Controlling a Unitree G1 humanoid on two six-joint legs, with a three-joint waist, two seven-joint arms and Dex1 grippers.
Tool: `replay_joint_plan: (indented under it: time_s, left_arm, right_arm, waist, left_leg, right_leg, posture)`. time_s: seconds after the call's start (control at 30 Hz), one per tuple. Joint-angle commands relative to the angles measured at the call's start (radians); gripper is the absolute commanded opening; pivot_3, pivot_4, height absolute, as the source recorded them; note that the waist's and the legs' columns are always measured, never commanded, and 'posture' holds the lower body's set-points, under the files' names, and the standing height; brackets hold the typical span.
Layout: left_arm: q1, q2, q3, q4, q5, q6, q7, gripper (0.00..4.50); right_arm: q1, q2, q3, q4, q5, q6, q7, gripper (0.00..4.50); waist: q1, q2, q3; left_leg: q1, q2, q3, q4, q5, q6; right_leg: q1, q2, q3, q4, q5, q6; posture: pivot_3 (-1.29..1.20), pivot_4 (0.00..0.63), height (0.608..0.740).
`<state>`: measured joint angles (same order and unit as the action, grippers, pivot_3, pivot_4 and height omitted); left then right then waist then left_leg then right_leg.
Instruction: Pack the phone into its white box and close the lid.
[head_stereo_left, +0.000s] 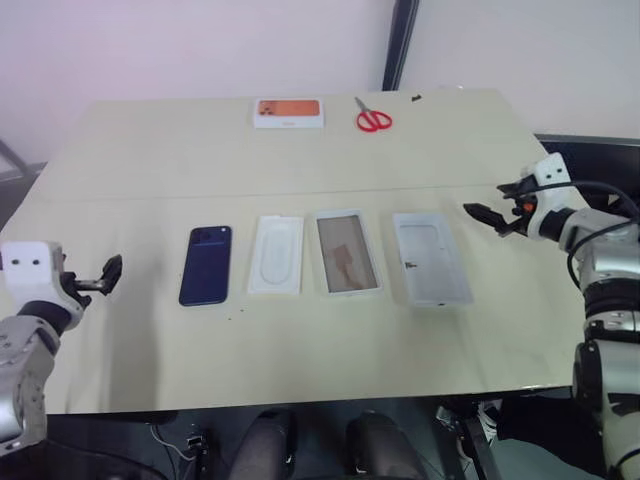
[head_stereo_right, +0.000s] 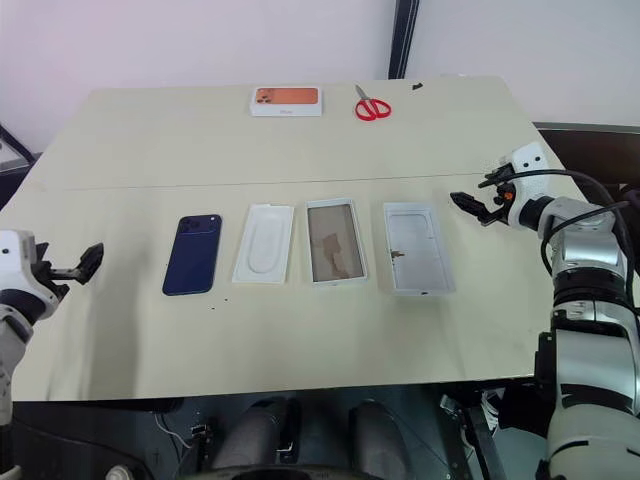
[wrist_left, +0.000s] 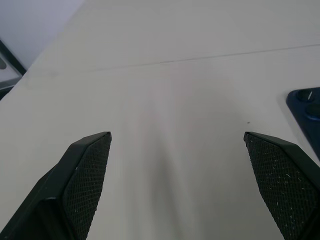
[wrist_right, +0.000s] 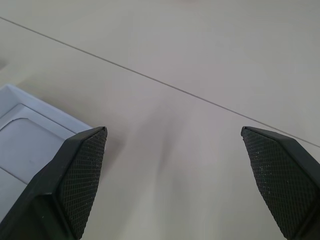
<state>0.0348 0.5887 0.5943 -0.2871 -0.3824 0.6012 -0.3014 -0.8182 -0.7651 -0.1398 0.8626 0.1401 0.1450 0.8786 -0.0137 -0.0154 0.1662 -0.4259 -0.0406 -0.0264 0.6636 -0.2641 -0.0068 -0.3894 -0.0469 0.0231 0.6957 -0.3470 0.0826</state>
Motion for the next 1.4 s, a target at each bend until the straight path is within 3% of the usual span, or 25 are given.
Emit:
replay_joint_plan:
  time_s: [0.03, 0.37, 0.67, 0.87, 0.93, 1.07, 1.4]
  left_arm:
    - [0.000, 0.000, 0.009, -0.041, 0.001, -0.010, 0.009, 4.47]
    - [-0.056, 0.002, -0.027, -0.047, -0.010, 0.003, 0.009, 4.47]
    - [-0.197, -0.017, -0.160, -0.083, -0.092, 0.121, -0.020, 4.47]
    - [-0.360, -0.047, -0.287, -0.093, -0.228, 0.310, -0.068, 4.47]
    - [-0.400, -0.041, -0.327, -0.099, -0.256, 0.419, -0.050, 4.47]
    - [-0.531, -0.121, -0.331, -0.036, -0.320, 0.661, 0.040, 4.47]
    - [-0.676, -0.248, -0.277, 0.045, -0.260, 0.998, 0.176, 4.47]
  right_arm:
    - [-0.037, 0.001, -0.001, -0.007, -0.001, -0.026, 0.006, 4.50]
    - [-0.005, 0.024, 0.003, -0.086, 0.015, -0.007, 0.012, 4.50]
    - [0.138, 0.052, -0.004, -0.420, 0.054, 0.130, -0.007, 4.50]
    - [0.279, 0.073, 0.041, -0.755, 0.084, 0.255, -0.010, 4.50]
    - [0.307, 0.067, 0.070, -0.865, 0.098, 0.294, 0.010, 4.50]
    - [0.358, 0.053, 0.140, -1.101, 0.180, 0.386, 0.097, 4.50]
    - [0.338, 0.086, 0.223, -1.164, 0.196, 0.409, 0.088, 4.50]
  waist:
    - [0.000, 0.000, 0.000]
    - [0.002, 0.000, 0.000]
    - [0.005, 0.000, 0.000]
    - [0.001, 0.000, 0.000]
    - [-0.003, 0.000, 0.000]
    - [0.001, 0.000, 0.000]
    - [0.003, -0.001, 0.000]
  left_leg:
    - [0.000, 0.000, 0.000, 0.000, 0.000, 0.000]
    - [0.000, 0.000, 0.000, 0.000, 0.000, 0.000]
    - [0.000, 0.000, 0.000, 0.001, 0.000, 0.000]
    - [-0.001, 0.000, 0.000, 0.002, 0.000, 0.000]
    - [0.000, 0.000, 0.000, 0.001, 0.000, 0.000]
    - [-0.001, 0.000, -0.001, 0.002, 0.000, 0.000]
    - [-0.001, 0.000, -0.001, 0.003, 0.004, -0.006]
  right_leg:
    - [0.000, 0.000, 0.000, 0.000, 0.000, 0.000]
    - [0.000, 0.000, 0.000, 0.000, 0.000, 0.000]
    - [0.000, 0.000, 0.000, 0.000, 0.000, 0.000]
    - [0.000, 0.000, 0.000, 0.001, 0.000, 0.000]
    - [-0.001, 0.001, 0.000, 0.001, 0.000, 0.000]
    - [-0.001, 0.001, 0.000, 0.002, 0.000, 0.000]
    - [0.000, 0.001, -0.001, 0.002, 0.000, 0.000]
  posture:
    - [0.00, 0.150, 0.740]
    - [0.00, 0.150, 0.740]
    - [0.00, 0.150, 0.740]
    - [0.00, 0.150, 0.740]
    - [0.00, 0.150, 0.740]
    - [0.00, 0.150, 0.740]
    - [0.00, 0.150, 0.740]
